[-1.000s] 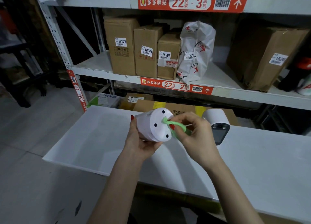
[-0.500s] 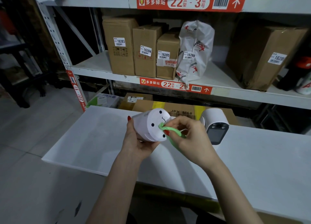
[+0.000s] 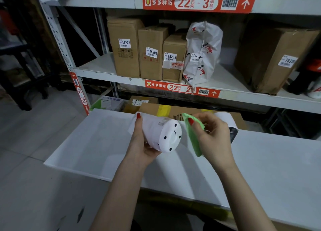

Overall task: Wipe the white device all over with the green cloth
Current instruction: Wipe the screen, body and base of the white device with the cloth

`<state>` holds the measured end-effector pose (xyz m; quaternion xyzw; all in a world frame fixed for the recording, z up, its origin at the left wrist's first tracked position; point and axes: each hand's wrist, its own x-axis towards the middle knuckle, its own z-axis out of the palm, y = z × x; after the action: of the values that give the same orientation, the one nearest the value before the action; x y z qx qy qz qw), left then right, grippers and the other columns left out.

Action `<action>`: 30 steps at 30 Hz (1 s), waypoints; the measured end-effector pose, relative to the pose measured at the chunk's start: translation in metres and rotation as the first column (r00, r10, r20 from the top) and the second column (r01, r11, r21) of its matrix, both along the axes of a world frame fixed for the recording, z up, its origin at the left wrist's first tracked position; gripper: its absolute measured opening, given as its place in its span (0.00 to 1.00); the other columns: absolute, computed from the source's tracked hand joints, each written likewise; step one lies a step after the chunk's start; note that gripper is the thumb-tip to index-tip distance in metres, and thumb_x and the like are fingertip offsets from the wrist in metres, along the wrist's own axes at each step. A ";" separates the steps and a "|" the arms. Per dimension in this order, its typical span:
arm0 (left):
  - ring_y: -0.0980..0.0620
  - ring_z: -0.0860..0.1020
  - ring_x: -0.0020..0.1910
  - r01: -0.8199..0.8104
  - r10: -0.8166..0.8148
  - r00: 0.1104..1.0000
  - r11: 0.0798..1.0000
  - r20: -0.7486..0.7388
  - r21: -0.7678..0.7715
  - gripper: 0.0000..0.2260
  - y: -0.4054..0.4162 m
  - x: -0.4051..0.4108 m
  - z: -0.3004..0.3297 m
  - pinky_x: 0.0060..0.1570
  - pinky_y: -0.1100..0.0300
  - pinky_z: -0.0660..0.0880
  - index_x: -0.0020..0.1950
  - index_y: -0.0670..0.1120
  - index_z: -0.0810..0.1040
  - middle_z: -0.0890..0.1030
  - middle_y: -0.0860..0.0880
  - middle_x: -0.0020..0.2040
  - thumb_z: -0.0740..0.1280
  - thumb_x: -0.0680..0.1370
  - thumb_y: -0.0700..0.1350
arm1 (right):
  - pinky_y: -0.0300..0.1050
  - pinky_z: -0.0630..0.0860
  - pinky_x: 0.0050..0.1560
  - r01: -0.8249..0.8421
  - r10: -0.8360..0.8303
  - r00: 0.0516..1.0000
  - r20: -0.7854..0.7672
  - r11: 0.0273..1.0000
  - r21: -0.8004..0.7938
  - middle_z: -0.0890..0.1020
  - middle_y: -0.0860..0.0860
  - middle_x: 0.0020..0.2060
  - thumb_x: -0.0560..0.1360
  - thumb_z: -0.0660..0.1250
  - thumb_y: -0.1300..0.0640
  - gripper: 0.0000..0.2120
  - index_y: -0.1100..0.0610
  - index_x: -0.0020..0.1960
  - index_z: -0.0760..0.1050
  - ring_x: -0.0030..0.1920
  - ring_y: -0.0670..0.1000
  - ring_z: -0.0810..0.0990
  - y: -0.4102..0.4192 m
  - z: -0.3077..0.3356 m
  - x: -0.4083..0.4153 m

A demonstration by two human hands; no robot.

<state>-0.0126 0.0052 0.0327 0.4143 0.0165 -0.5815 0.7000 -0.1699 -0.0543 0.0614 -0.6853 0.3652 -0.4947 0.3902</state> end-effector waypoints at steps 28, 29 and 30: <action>0.41 0.79 0.54 -0.121 0.043 0.914 0.978 0.403 0.170 0.29 0.000 -0.017 0.008 0.53 0.39 0.79 0.64 0.48 0.72 0.80 0.44 0.56 0.73 0.69 0.61 | 0.48 0.73 0.56 -0.232 0.117 0.683 -0.721 0.971 -0.063 0.68 0.49 0.62 0.60 0.75 0.34 0.48 0.51 0.71 0.58 0.61 0.53 0.71 0.018 -0.016 0.012; 0.41 0.80 0.54 -0.123 0.048 0.912 0.980 0.408 0.159 0.28 0.000 -0.018 0.009 0.53 0.39 0.79 0.63 0.49 0.72 0.80 0.45 0.55 0.73 0.69 0.61 | 0.47 0.72 0.55 -0.220 0.095 0.692 -0.715 0.972 -0.084 0.68 0.49 0.61 0.61 0.75 0.35 0.46 0.51 0.70 0.59 0.61 0.54 0.71 0.019 -0.015 0.013; 0.42 0.80 0.54 -0.119 0.047 0.908 0.982 0.417 0.149 0.28 0.001 -0.018 0.011 0.53 0.40 0.80 0.63 0.49 0.73 0.80 0.45 0.55 0.73 0.69 0.62 | 0.47 0.72 0.53 -0.211 0.083 0.707 -0.702 0.973 -0.097 0.68 0.49 0.60 0.62 0.75 0.37 0.44 0.52 0.69 0.60 0.60 0.54 0.72 0.019 -0.015 0.013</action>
<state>-0.0302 0.0062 0.0437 0.5846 -0.0637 -0.4471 0.6740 -0.1564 -0.0351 0.0466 -0.8779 0.3853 -0.1985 0.2035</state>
